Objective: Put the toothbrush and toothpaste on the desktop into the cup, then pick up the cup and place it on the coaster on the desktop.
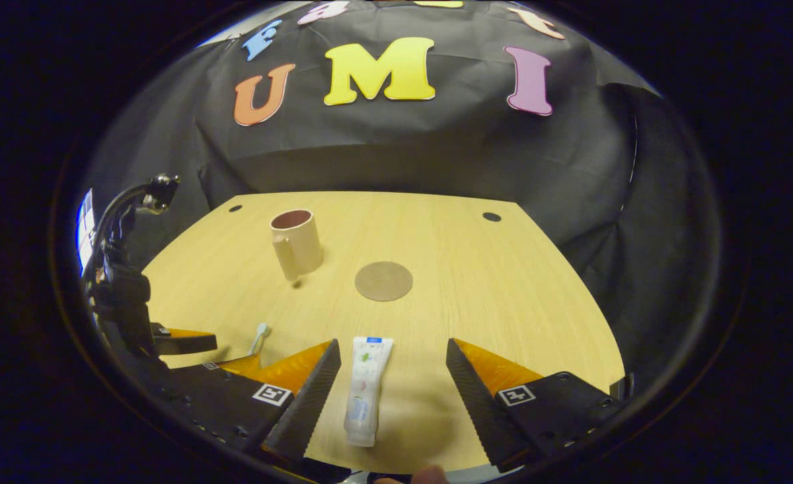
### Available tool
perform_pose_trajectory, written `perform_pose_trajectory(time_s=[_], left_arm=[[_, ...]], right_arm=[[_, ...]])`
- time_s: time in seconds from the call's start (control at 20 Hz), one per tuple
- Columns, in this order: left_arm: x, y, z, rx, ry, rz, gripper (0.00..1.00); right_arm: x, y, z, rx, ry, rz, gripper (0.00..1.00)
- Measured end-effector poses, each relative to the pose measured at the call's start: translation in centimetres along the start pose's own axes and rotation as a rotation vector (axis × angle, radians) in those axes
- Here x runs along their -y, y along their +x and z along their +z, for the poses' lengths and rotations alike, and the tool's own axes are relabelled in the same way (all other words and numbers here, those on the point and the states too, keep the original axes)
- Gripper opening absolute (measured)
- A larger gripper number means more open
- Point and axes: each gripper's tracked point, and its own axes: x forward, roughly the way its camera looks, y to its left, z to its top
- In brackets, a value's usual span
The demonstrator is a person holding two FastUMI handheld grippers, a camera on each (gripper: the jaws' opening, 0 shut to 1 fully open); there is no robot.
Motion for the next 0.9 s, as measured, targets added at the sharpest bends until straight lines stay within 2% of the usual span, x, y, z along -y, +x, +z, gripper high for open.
perform_pose_trajectory(time_s=[0.05,0.1,0.25,0.5,0.55,0.65,0.7,0.75,0.9], left_arm=[[0.0,0.2,-0.1,-0.002,0.008,0.003,0.97],[0.0,0.5,0.1,0.001,0.015,0.011,0.95],[0.1,1.2,-0.3,-0.019,0.012,0.022,0.74],[0.2,2.1,0.2,-0.017,0.003,0.029,0.57],[0.3,2.3,0.2,-0.016,0.001,0.029,0.44],[0.3,2.2,0.2,-0.015,-0.001,0.033,0.24],[0.3,2.2,0.2,-0.016,-0.001,0.036,0.21],[0.2,2.2,0.2,-0.016,-0.005,0.038,0.13],[-0.1,2.1,0.2,-0.020,-0.017,0.033,0.07]], right_arm=[[0.2,0.0,0.1,0.002,-0.002,-0.004,0.98],[0.3,0.0,0.1,0.004,-0.003,-0.008,0.95],[0.4,0.0,0.1,0.004,-0.005,-0.013,0.95],[0.4,-0.1,0.2,0.012,-0.019,-0.020,0.95],[0.4,-0.1,0.2,0.012,-0.021,-0.020,0.95],[0.3,-0.1,0.2,0.009,-0.021,-0.020,0.95],[0.3,-0.1,0.1,0.008,-0.023,-0.019,0.95],[0.3,0.0,0.1,0.007,-0.024,-0.018,0.95],[0.0,0.1,-0.5,-0.008,-0.025,-0.009,0.95]])
